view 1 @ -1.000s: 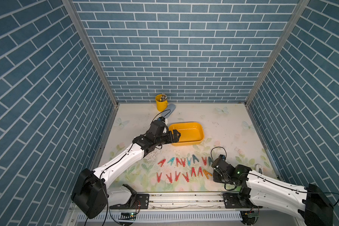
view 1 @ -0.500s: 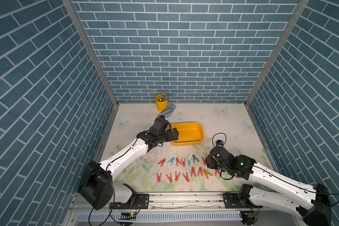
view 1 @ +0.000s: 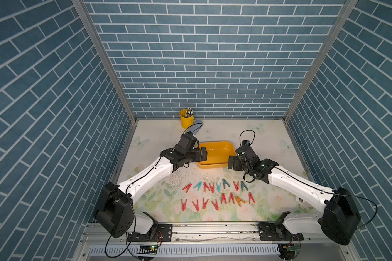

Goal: Take the clothespins out of the storage box
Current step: Adjust the storage box at the center of the board.

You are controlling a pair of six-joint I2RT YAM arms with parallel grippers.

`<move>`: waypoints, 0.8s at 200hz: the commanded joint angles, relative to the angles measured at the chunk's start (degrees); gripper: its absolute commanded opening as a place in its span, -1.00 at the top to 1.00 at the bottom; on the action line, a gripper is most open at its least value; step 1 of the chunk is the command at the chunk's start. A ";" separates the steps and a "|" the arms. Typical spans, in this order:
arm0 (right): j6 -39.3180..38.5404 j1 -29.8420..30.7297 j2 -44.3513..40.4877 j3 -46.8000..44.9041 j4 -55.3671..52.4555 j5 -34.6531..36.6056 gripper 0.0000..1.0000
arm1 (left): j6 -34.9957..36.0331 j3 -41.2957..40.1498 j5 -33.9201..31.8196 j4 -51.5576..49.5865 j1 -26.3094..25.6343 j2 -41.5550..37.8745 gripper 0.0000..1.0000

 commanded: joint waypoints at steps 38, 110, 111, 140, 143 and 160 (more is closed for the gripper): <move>-8.46 -7.28 13.63 8.59 7.59 -5.83 -0.68 | 2.56 1.59 4.03 2.18 -0.26 -0.94 -0.99; -10.95 -12.21 27.40 15.77 8.25 -11.28 0.02 | 3.45 1.43 3.94 1.53 -0.21 -1.52 -0.99; -10.98 -12.26 27.50 15.80 8.27 -11.30 0.03 | 3.46 1.42 3.94 1.50 -0.21 -1.54 -0.99; -11.39 -12.35 30.13 16.86 8.56 -12.30 0.22 | 3.49 0.81 3.67 1.13 -0.21 -2.15 -0.99; -11.37 -12.38 30.23 16.88 8.56 -12.35 0.24 | 3.54 0.72 3.61 1.13 -0.24 -2.16 -0.99; -11.37 -12.37 30.74 17.19 8.58 -12.69 0.49 | 3.32 0.08 3.01 1.03 -0.21 -2.48 -0.99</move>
